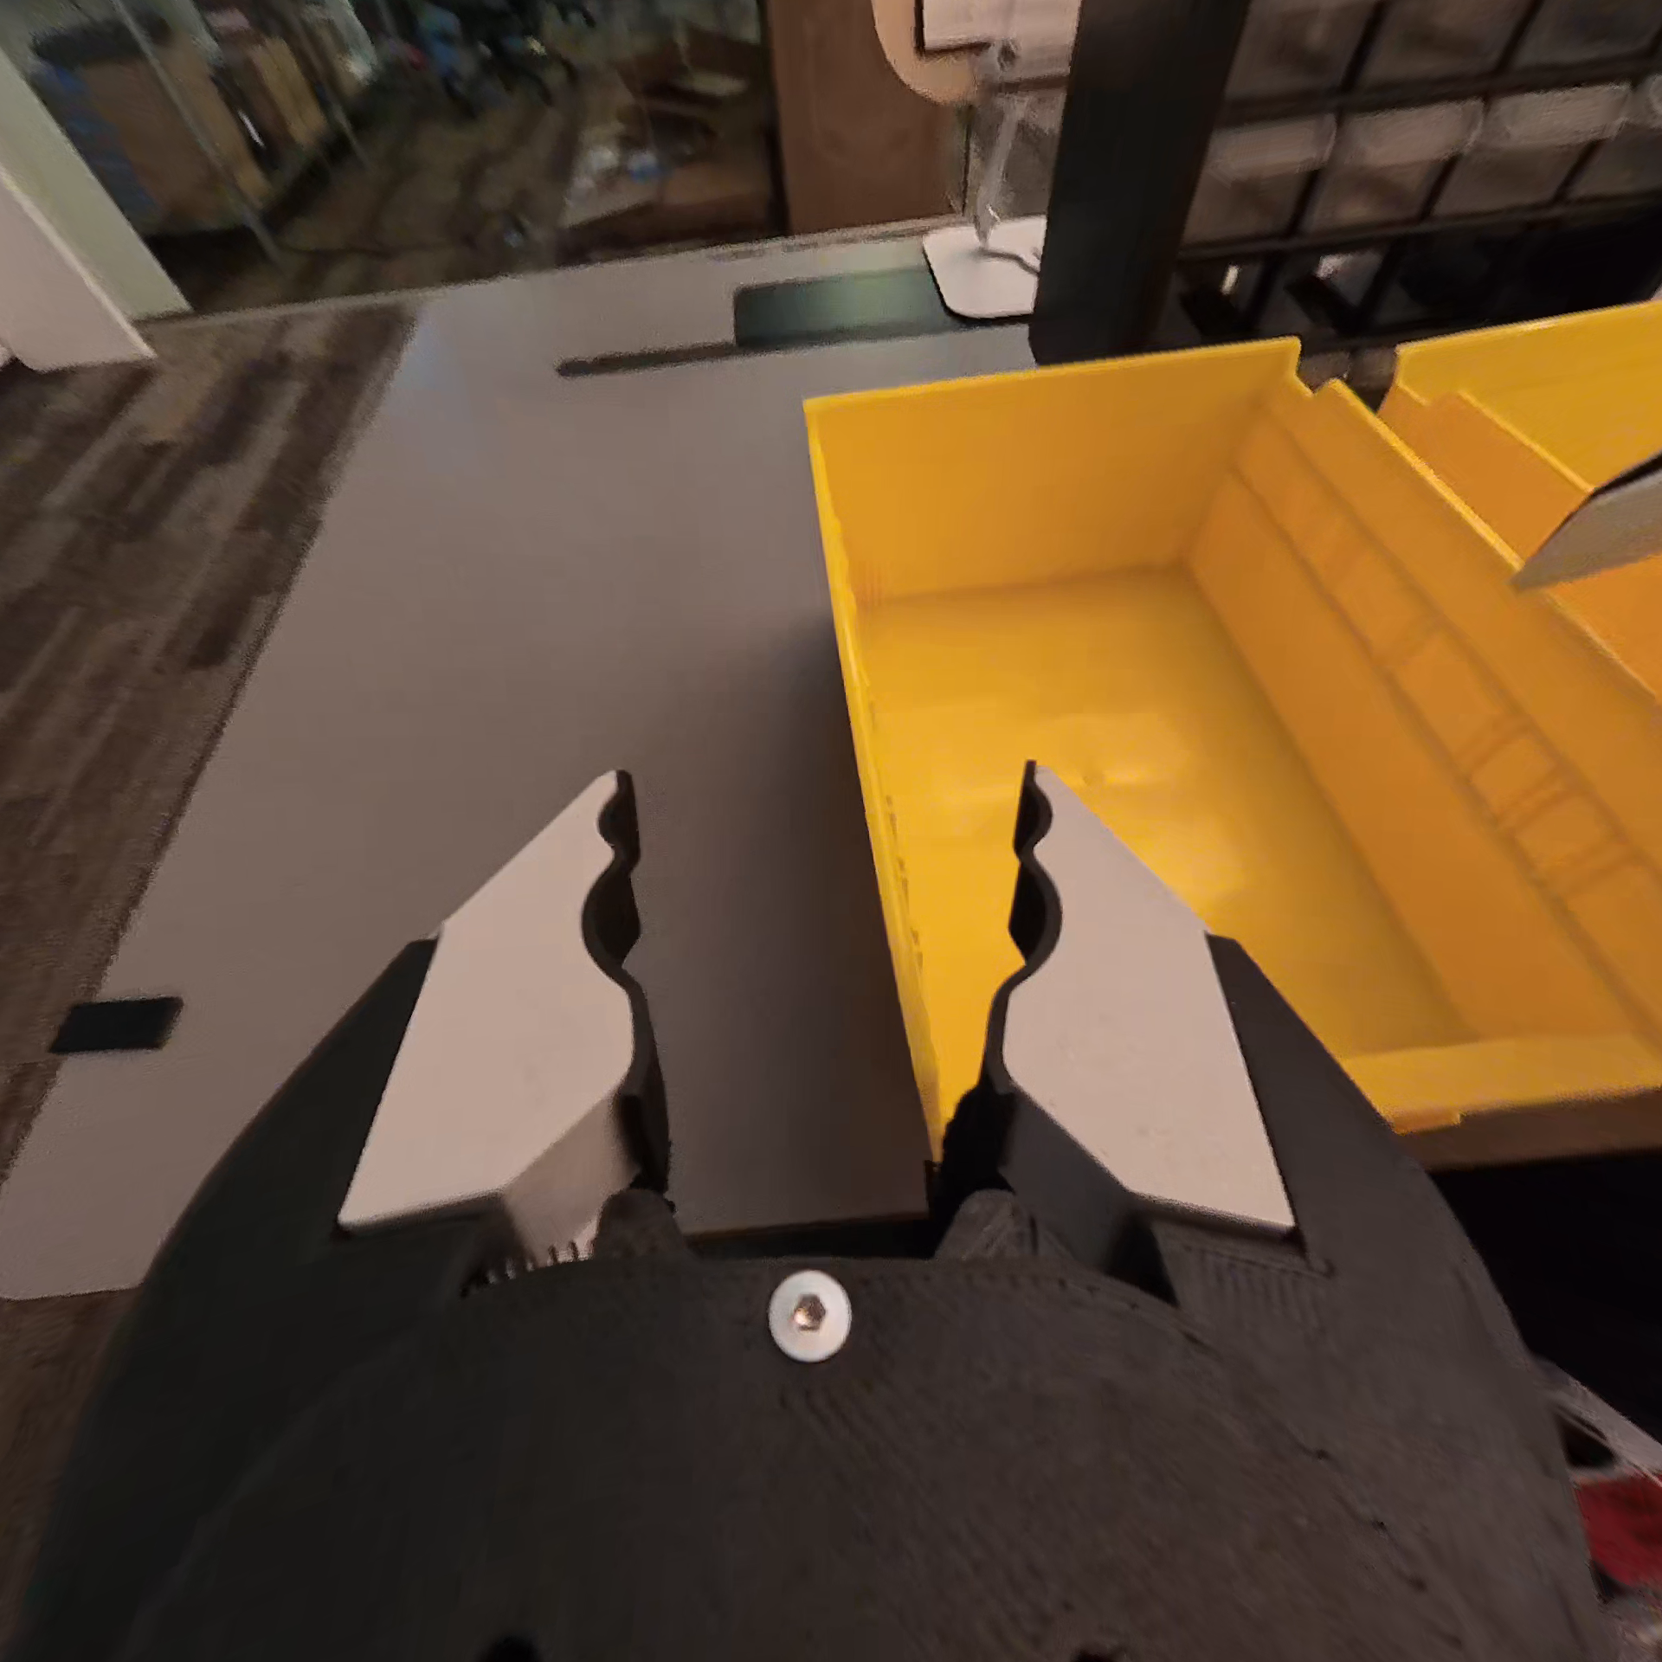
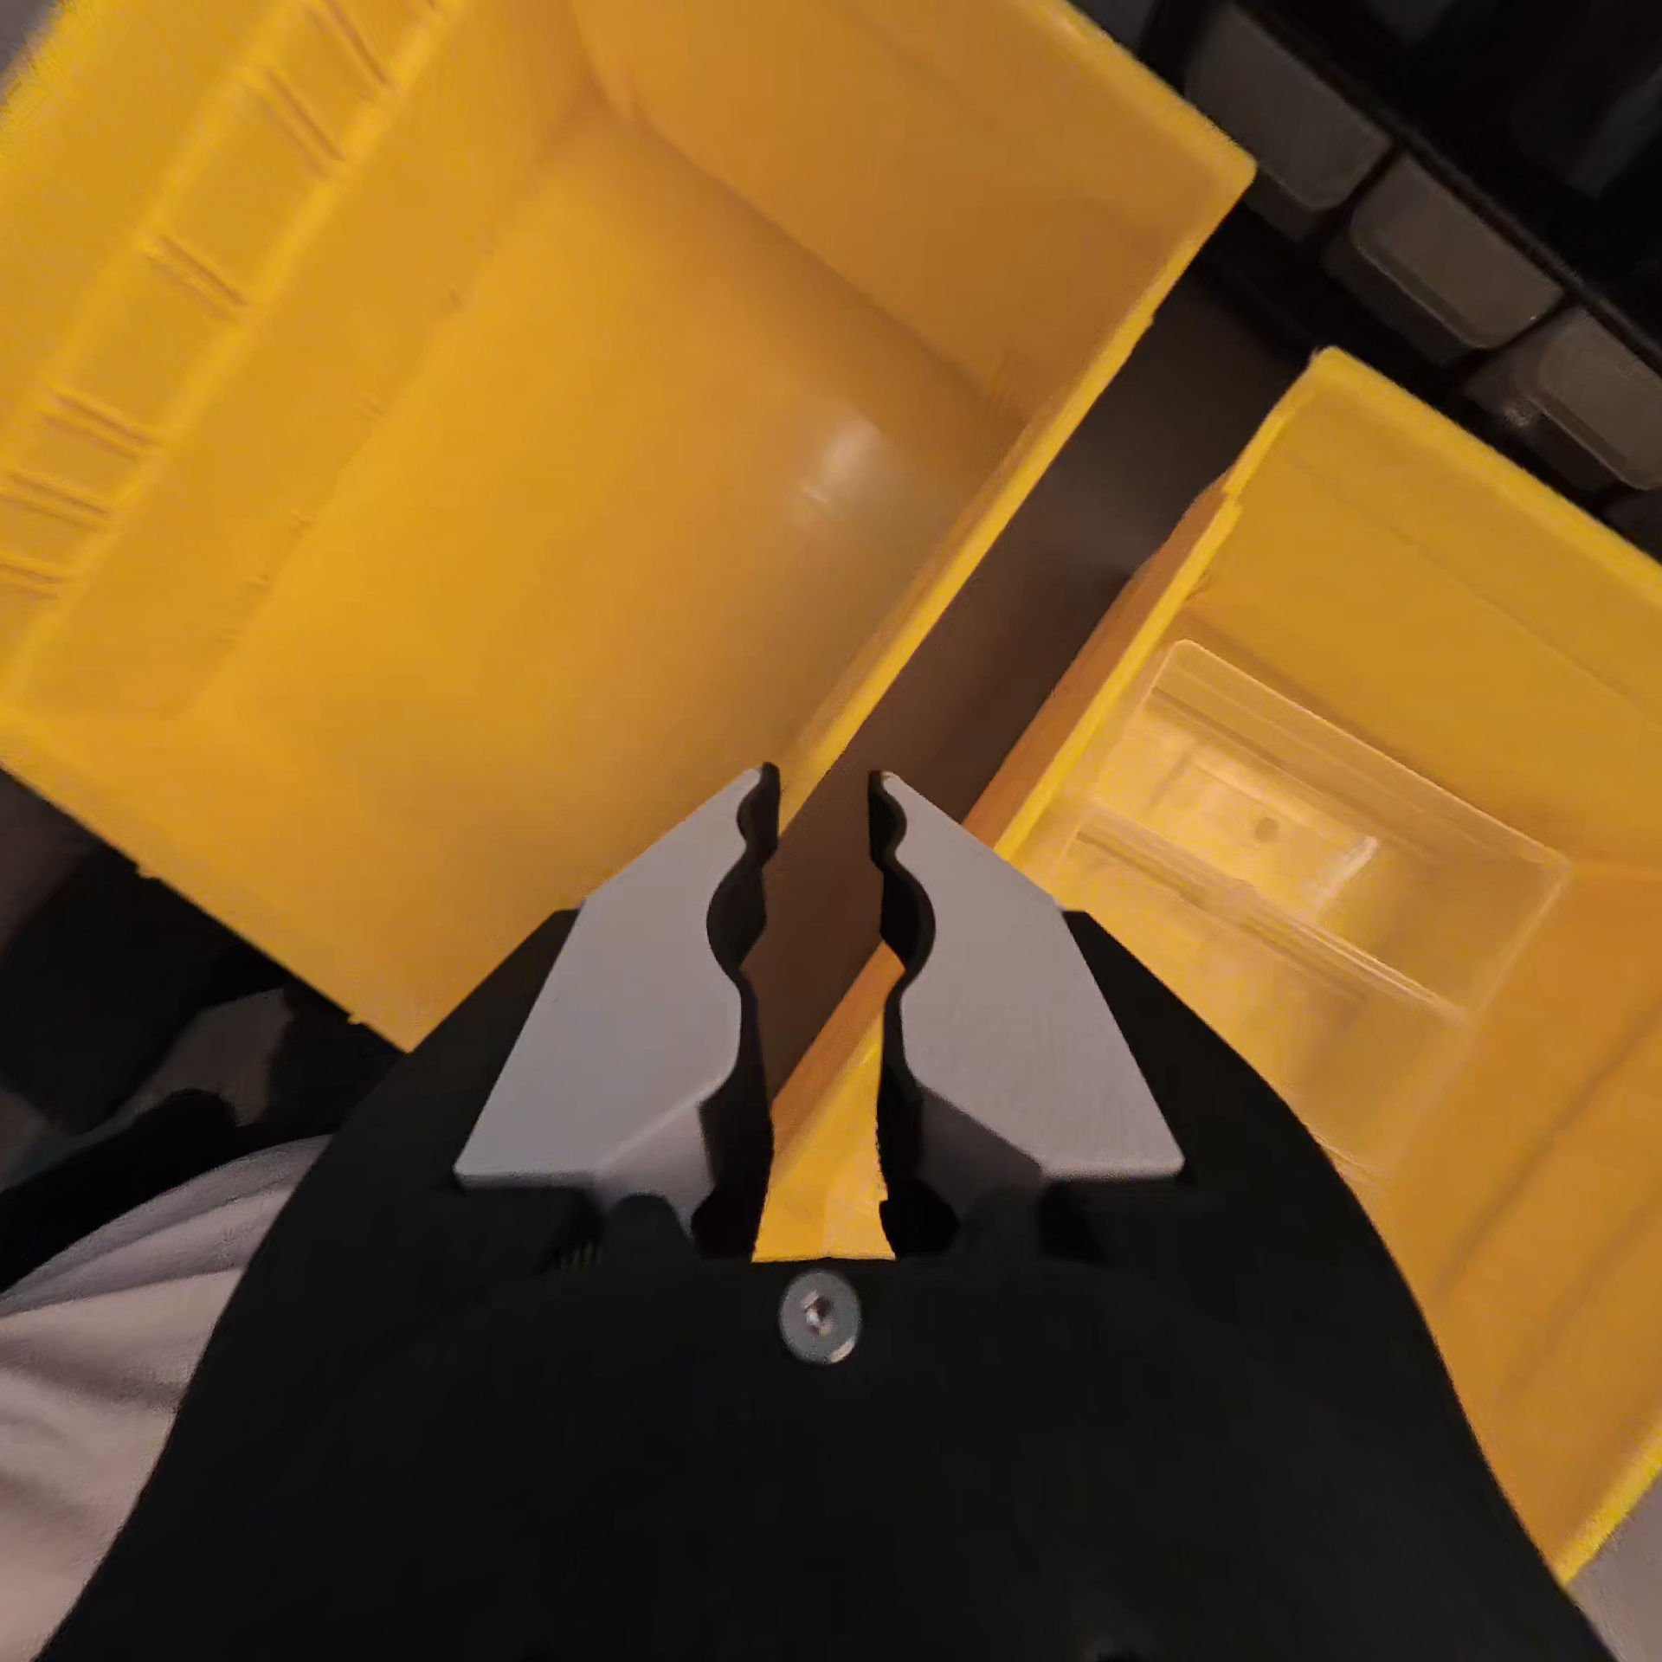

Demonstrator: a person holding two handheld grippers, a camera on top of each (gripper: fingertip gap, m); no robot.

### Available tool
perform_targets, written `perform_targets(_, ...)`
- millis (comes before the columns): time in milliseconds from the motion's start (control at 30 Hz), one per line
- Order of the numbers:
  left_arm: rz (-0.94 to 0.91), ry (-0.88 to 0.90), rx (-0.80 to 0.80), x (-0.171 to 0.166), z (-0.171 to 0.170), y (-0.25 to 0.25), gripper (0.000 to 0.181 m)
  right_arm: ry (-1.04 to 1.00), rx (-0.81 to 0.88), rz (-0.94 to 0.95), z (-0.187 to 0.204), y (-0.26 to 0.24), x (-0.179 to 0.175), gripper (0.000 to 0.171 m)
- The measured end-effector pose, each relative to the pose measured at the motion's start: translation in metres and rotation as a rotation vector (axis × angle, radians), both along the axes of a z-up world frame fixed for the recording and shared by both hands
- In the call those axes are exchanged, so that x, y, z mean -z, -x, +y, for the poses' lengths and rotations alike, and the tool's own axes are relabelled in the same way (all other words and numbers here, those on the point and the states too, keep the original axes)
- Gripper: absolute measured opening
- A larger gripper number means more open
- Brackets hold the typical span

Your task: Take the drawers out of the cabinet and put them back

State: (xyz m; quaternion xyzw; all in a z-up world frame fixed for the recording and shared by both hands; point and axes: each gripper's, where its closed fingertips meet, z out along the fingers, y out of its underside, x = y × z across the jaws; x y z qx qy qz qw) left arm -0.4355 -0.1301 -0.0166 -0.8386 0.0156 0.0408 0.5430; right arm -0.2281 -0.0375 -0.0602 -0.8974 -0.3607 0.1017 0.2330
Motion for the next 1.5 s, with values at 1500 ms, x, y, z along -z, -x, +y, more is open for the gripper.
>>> perform_targets(1500,-0.580,-0.274,0.343,-0.045,0.033,-0.093,0.099,0.297,0.373,0.114,0.093,-0.284,-0.167,0.001)
